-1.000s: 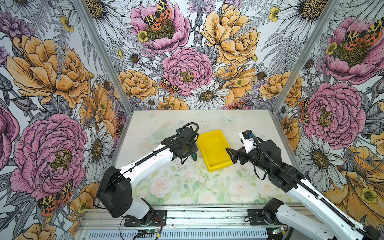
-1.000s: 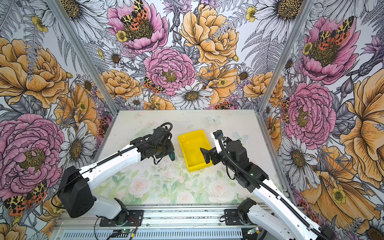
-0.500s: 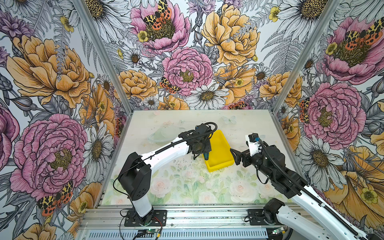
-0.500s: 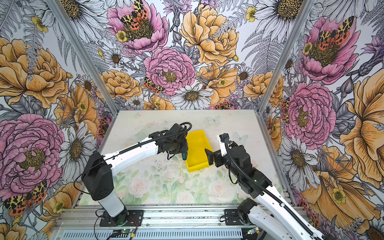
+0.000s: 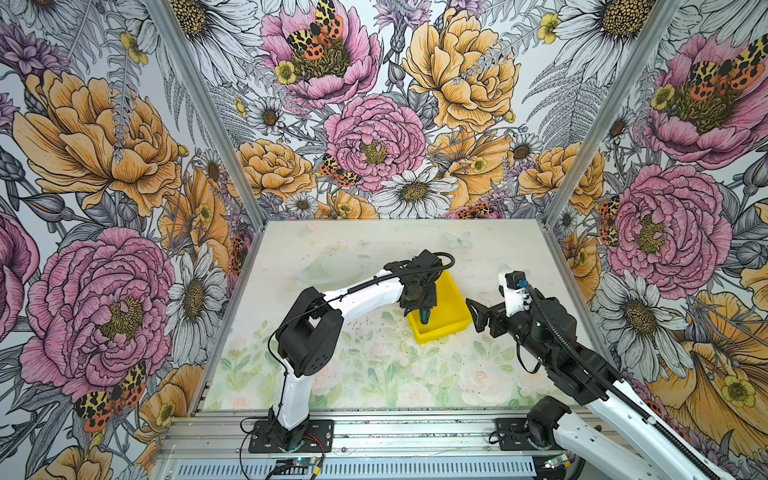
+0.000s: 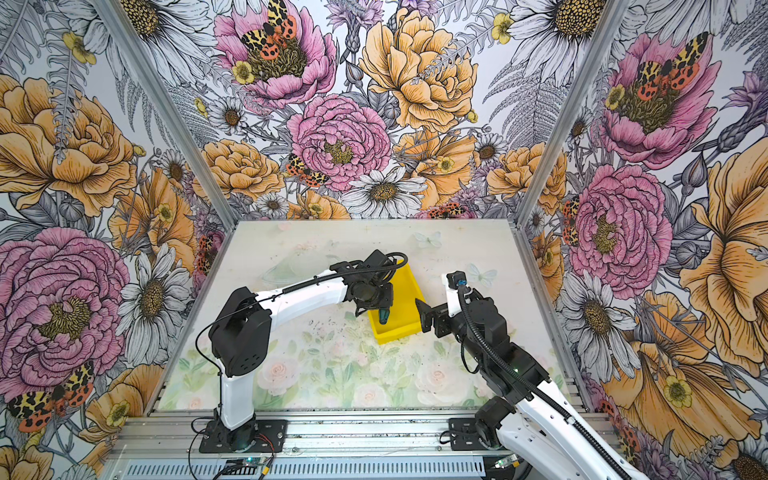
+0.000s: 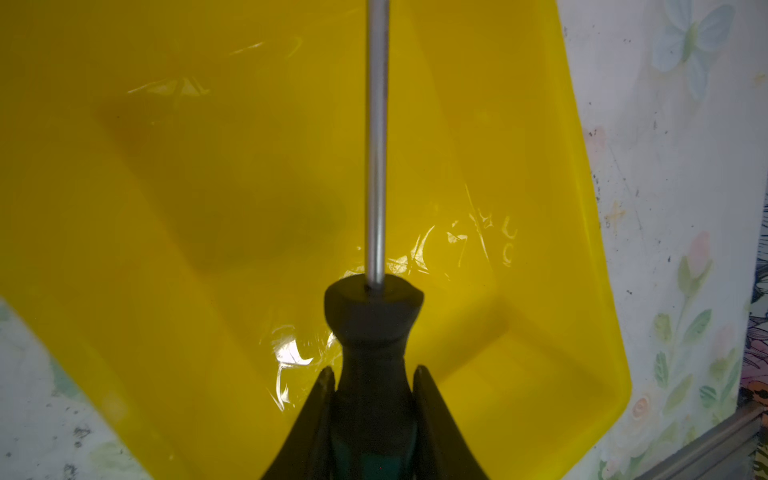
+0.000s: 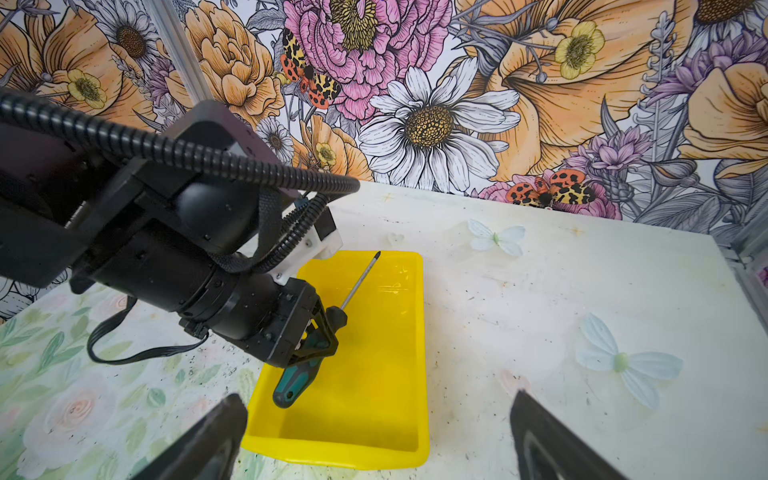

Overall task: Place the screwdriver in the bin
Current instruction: 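Lower the screwdriver into the yellow bin and open the left gripper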

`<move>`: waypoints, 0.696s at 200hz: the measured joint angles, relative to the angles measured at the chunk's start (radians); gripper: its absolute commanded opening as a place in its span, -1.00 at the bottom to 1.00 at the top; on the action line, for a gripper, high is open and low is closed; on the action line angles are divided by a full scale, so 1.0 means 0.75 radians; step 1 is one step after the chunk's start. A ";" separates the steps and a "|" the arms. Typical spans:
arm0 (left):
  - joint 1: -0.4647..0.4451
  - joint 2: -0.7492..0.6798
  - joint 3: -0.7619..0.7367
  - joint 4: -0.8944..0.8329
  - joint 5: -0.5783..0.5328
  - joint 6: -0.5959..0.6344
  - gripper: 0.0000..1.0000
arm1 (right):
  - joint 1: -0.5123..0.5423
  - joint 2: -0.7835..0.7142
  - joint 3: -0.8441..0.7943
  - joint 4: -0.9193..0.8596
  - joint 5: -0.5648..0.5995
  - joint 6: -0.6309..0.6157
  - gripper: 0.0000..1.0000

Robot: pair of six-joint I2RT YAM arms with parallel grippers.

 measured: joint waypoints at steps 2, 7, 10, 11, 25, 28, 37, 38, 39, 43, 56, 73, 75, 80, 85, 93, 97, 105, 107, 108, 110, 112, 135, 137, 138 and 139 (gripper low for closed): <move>0.000 0.003 0.001 0.000 0.000 0.001 -0.78 | 0.000 0.003 0.000 0.000 0.001 0.000 0.99; 0.000 0.007 0.003 0.000 0.001 0.004 -0.76 | 0.000 0.007 0.000 0.000 -0.001 0.000 0.99; 0.000 0.010 0.005 0.000 0.001 0.007 -0.75 | 0.000 0.010 0.000 0.000 -0.001 0.000 0.99; 0.000 0.011 0.005 0.001 0.001 0.007 -0.75 | 0.000 0.011 0.000 0.000 -0.001 0.000 0.99; 0.000 0.019 0.010 0.001 0.001 0.011 -0.62 | 0.000 0.024 0.000 0.000 -0.001 -0.001 0.99; 0.000 0.019 0.011 0.000 0.001 0.011 -0.60 | 0.000 0.026 0.000 0.000 -0.001 -0.001 0.99; 0.000 0.023 0.016 -0.003 0.001 0.010 -0.53 | 0.000 0.029 -0.001 0.000 0.000 -0.002 0.99; 0.000 0.023 0.016 -0.003 0.001 0.010 -0.52 | 0.000 0.029 -0.001 0.000 0.000 -0.002 0.99; 0.000 0.023 0.017 -0.003 0.001 0.010 -0.50 | 0.000 0.029 -0.001 0.000 0.000 -0.003 0.99; 0.000 0.025 0.019 -0.003 0.001 0.010 -0.44 | 0.000 0.028 -0.002 0.000 0.000 -0.005 0.99; -0.005 0.028 0.026 -0.002 0.001 0.012 -0.18 | 0.000 0.028 -0.003 0.000 0.001 -0.005 0.99; -0.008 0.027 0.033 0.002 0.000 0.014 0.08 | -0.001 0.027 -0.004 0.000 0.001 -0.006 0.99; -0.009 0.027 0.033 0.002 0.000 0.009 0.11 | -0.002 0.027 -0.004 0.000 0.001 -0.006 0.99; -0.010 0.027 0.034 0.004 0.000 0.014 0.17 | -0.003 0.025 -0.004 0.000 0.002 -0.007 0.99; -0.012 0.026 0.034 0.003 -0.001 0.020 0.22 | -0.003 0.023 -0.004 0.000 0.002 -0.011 0.99; -0.014 0.025 0.034 0.002 -0.001 0.018 0.27 | -0.003 0.020 -0.004 0.000 0.006 -0.015 0.99; -0.015 0.025 0.034 0.002 -0.001 0.015 0.29 | -0.003 0.018 -0.004 0.000 0.007 -0.015 0.99; -0.015 0.021 0.034 0.002 -0.001 0.016 0.36 | -0.003 0.016 -0.004 0.000 0.012 -0.016 0.99; -0.015 0.018 0.034 0.002 -0.002 0.018 0.37 | -0.003 0.015 -0.004 0.000 0.015 -0.016 0.99; -0.016 0.017 0.034 0.002 -0.002 0.017 0.38 | -0.003 0.015 -0.004 0.000 0.016 -0.016 0.99; -0.017 0.017 0.034 0.002 -0.002 0.014 0.39 | -0.003 0.014 -0.004 0.000 0.018 -0.016 0.99; -0.018 0.013 0.034 0.001 -0.002 0.019 0.41 | -0.003 0.014 -0.004 0.000 0.021 -0.015 0.99; -0.023 -0.039 0.033 0.001 -0.012 0.032 0.55 | -0.003 0.006 -0.005 0.001 0.069 -0.014 0.99; -0.023 -0.046 0.033 0.001 -0.013 0.033 0.56 | -0.003 0.004 -0.005 0.001 0.073 -0.013 0.99; -0.024 -0.051 0.033 0.001 -0.015 0.036 0.57 | -0.003 0.004 -0.006 0.001 0.075 -0.013 0.99; -0.024 -0.054 0.033 0.001 -0.017 0.037 0.57 | -0.003 0.003 -0.006 0.001 0.079 -0.013 0.99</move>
